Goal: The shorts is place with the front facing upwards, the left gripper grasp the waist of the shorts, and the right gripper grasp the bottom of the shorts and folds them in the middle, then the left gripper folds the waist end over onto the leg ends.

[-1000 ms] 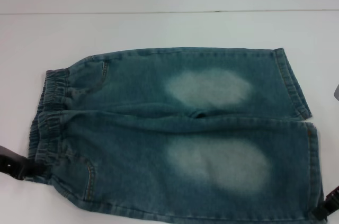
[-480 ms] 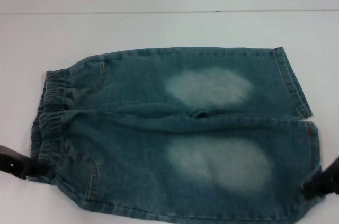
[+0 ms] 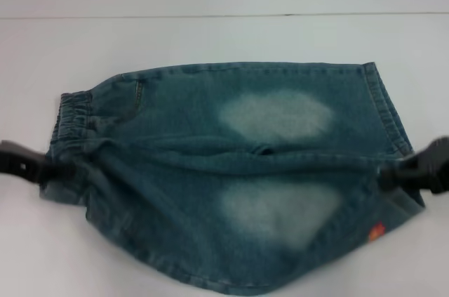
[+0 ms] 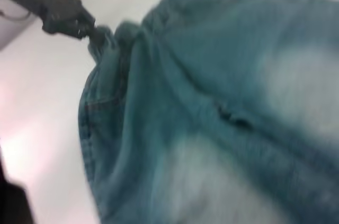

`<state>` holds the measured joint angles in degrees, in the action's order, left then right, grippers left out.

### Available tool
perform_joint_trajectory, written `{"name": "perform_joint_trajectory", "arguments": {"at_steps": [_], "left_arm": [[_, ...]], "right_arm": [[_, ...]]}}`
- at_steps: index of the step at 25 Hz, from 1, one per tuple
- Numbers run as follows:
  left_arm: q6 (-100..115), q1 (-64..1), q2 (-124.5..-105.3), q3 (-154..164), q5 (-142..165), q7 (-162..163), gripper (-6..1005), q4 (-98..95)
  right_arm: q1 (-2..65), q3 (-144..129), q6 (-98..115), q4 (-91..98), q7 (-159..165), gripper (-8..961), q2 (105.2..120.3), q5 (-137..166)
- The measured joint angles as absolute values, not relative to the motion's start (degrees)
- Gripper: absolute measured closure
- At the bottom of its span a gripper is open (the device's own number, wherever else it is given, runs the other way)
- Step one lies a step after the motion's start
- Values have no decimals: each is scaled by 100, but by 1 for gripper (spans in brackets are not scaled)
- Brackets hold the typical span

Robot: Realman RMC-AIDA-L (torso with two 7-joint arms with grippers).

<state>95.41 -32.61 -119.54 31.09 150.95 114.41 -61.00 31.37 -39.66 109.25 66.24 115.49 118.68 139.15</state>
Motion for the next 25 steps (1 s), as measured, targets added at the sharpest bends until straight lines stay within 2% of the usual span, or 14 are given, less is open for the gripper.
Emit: {"name": "perform_joint_trajectory", "arguments": {"at_steps": [9, 15, 21, 25], "left_arm": [[9526, -3358, -11755, 2490, 14625, 11540, 942, -6365], [9399, -3309, -11651, 2087, 14090, 11539, 942, -6415], [8831, -3298, -11853, 2109, 13811, 11389, 942, -6382], [8472, -3282, -12016, 2111, 13618, 11328, 943, -6372]], "right_arm": [[3105, -3220, 10439, 6584, 11255, 906, 11681, 13015], [3090, -2783, 9857, 6517, 11095, 908, 11675, 12642], [3116, -2753, 9007, 5948, 10763, 917, 11681, 12188], [3169, -2804, 8349, 5639, 10468, 917, 11744, 12156]]}}
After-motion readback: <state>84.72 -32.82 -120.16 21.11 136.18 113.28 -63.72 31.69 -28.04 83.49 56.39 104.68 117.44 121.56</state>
